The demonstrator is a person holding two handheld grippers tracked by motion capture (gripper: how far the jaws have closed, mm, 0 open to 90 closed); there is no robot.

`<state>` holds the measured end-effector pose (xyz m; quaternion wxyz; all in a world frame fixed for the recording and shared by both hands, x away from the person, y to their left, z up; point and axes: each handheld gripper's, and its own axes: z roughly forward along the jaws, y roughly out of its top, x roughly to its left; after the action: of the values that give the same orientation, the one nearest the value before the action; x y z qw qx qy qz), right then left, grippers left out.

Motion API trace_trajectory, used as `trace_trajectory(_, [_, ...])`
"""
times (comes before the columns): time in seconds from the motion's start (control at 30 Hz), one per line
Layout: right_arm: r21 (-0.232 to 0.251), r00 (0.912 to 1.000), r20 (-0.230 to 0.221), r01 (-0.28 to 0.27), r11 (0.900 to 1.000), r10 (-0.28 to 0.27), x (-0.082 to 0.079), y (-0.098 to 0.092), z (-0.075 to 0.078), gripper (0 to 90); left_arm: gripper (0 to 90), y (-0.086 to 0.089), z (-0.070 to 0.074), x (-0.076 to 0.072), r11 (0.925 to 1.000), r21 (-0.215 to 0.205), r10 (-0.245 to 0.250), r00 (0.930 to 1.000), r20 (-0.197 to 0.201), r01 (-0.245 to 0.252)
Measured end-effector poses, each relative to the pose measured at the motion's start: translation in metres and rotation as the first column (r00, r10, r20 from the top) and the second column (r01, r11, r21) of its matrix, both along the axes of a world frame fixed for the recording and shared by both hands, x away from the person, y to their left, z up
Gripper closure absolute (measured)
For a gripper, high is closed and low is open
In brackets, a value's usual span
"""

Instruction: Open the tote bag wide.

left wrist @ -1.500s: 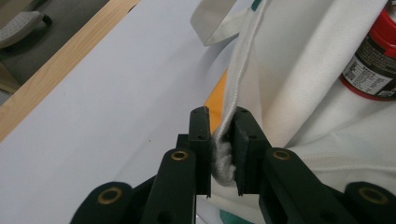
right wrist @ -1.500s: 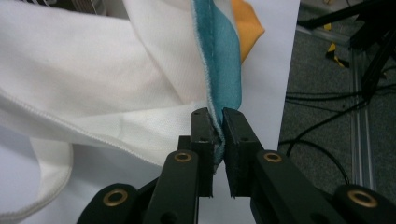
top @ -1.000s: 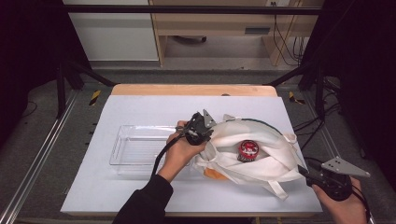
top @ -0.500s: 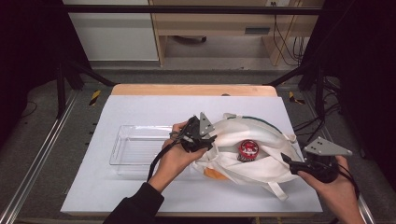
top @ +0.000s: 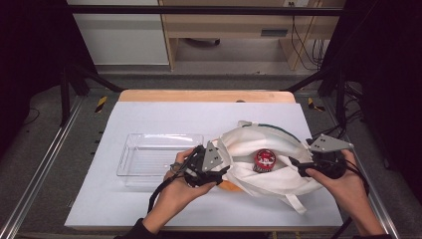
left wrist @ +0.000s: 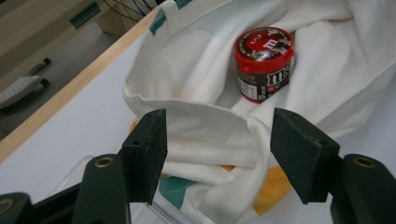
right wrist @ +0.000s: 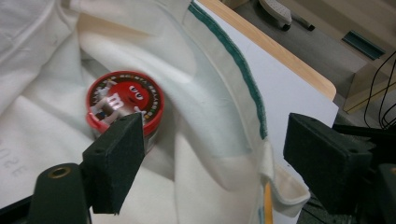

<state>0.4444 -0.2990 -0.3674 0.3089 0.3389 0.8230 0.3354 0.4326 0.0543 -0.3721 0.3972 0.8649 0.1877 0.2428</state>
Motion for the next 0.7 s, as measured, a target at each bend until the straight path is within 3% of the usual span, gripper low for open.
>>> trace_trajectory(0.17, [0.005, 0.9998, -0.021, 0.004, 1.0, -0.004, 0.022, -0.006, -0.005, 28.4, 36.4, -0.004, -0.01, -0.002, 0.9998, 0.012, -0.015, 0.9996, -0.022, 0.015])
trace_trajectory(0.27, [0.021, 0.9992, -0.041, -0.001, 1.0, 0.002, 0.035, -0.009, -0.009, 29.1, 38.0, -0.008, -0.015, -0.003, 0.9991, 0.028, -0.03, 0.999, -0.032, 0.031])
trace_trajectory(0.5, [0.007, 0.9967, -0.08, -0.012, 1.0, 0.012, 0.053, -0.011, -0.019, 29.3, 43.1, -0.021, -0.026, -0.001, 0.9979, 0.039, -0.05, 0.9973, -0.054, 0.052])
trace_trajectory(0.7, [-0.047, 0.9925, -0.115, -0.047, 0.998, 0.041, 0.059, -0.001, -0.029, 37.8, 54.2, -0.025, -0.03, -0.001, 0.9974, 0.037, -0.06, 0.9972, -0.045, 0.062])
